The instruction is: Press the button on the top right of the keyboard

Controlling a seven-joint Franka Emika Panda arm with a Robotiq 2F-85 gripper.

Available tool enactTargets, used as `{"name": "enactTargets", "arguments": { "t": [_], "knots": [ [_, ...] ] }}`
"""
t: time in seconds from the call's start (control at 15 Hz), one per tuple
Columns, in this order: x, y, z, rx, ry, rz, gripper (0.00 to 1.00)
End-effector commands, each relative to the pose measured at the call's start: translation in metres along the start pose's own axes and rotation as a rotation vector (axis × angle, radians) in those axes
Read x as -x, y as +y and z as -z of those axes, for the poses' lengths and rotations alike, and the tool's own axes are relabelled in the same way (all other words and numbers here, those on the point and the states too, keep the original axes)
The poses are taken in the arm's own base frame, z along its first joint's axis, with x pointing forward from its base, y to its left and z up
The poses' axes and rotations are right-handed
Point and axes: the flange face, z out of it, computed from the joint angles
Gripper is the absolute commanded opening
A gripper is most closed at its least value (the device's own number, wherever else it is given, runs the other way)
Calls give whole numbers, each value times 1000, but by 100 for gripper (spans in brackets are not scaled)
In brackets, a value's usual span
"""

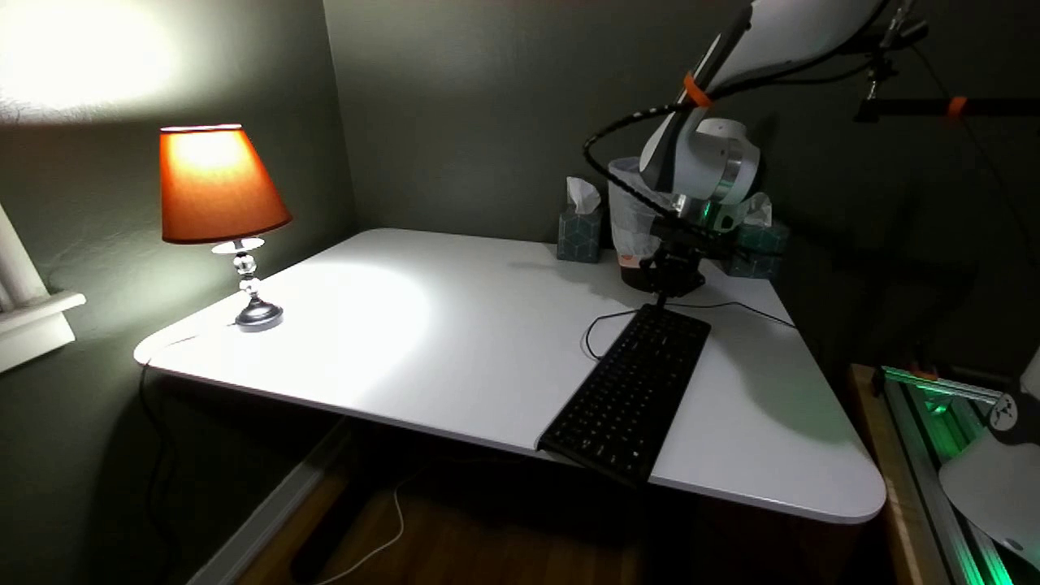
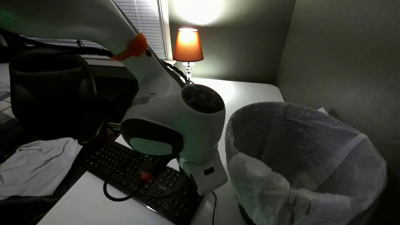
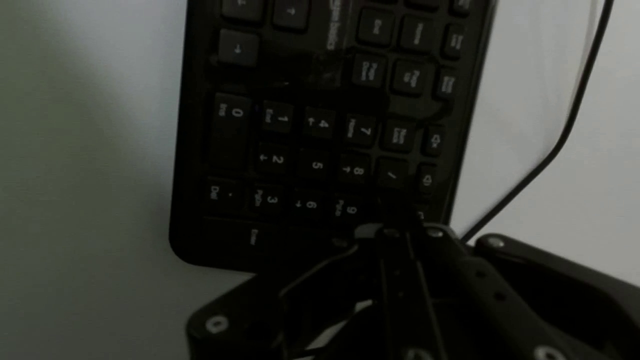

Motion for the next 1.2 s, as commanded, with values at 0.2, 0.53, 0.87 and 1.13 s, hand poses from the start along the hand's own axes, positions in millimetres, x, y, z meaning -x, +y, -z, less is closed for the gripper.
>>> {"name": "enactTargets", "arguments": {
  "t": [0.2, 0.53, 0.87, 1.13],
  "knots": [
    [-2, -6, -11, 3, -19, -5, 0],
    [-5, -5, -12, 6, -18, -15, 0],
    [-8, -6, -14, 8, -23, -17, 0],
    [-8, -7, -15, 9, -22, -17, 0]
  ]
}}
